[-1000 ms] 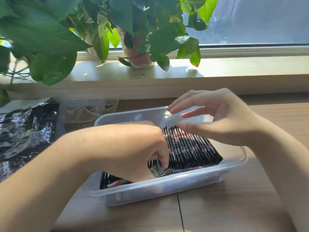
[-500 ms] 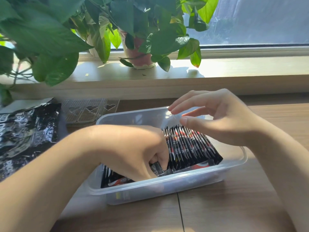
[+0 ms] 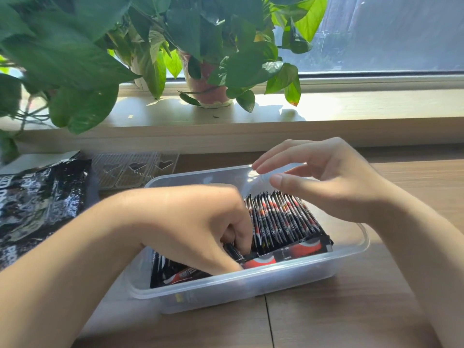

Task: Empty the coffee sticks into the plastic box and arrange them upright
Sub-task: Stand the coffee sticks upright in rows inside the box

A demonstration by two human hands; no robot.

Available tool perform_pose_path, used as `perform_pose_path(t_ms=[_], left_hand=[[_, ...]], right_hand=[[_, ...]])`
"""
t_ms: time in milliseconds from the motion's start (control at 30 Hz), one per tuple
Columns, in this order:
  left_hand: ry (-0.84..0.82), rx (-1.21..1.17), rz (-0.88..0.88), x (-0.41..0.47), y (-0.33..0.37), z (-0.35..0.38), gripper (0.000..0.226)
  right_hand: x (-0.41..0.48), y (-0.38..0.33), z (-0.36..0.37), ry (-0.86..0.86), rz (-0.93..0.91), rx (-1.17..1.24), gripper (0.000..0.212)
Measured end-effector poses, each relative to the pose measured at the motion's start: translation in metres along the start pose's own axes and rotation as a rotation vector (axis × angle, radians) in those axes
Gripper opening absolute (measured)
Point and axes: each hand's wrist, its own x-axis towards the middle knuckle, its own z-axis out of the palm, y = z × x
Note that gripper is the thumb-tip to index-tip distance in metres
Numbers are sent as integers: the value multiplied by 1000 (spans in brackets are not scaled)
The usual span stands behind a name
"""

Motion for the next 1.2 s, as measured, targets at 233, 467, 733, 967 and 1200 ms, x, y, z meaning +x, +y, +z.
perform_pose_path(t_ms=[233, 467, 733, 967, 1200], left_hand=[[166, -106, -1, -3, -11, -1, 30], [240, -208, 64, -3, -13, -6, 22], [406, -384, 132, -4, -18, -10, 19], [513, -604, 172, 1, -19, -7, 27], [463, -815, 156, 6, -19, -3, 29]], right_hand=[[3, -3, -2, 38, 25, 143, 38], [0, -5, -9, -50, -7, 318, 72], [-3, -15, -8, 21, -48, 230, 52], [0, -24, -6, 190, -12, 161, 13], [3, -20, -6, 267, 54, 248, 4]])
